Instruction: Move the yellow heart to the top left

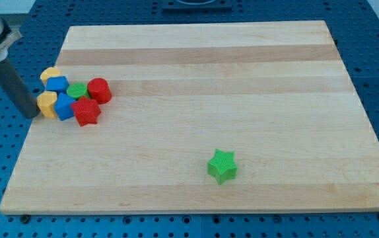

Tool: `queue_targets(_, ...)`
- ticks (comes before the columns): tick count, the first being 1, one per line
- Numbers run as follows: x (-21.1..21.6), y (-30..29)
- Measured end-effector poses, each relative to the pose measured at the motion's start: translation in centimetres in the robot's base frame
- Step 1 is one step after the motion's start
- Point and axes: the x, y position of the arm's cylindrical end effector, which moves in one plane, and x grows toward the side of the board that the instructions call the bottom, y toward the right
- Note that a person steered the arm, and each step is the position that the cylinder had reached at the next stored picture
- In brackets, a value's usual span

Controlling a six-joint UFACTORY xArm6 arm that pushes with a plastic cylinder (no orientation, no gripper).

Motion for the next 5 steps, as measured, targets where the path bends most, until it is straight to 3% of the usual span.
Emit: queue_targets(5,-6.2,2.1)
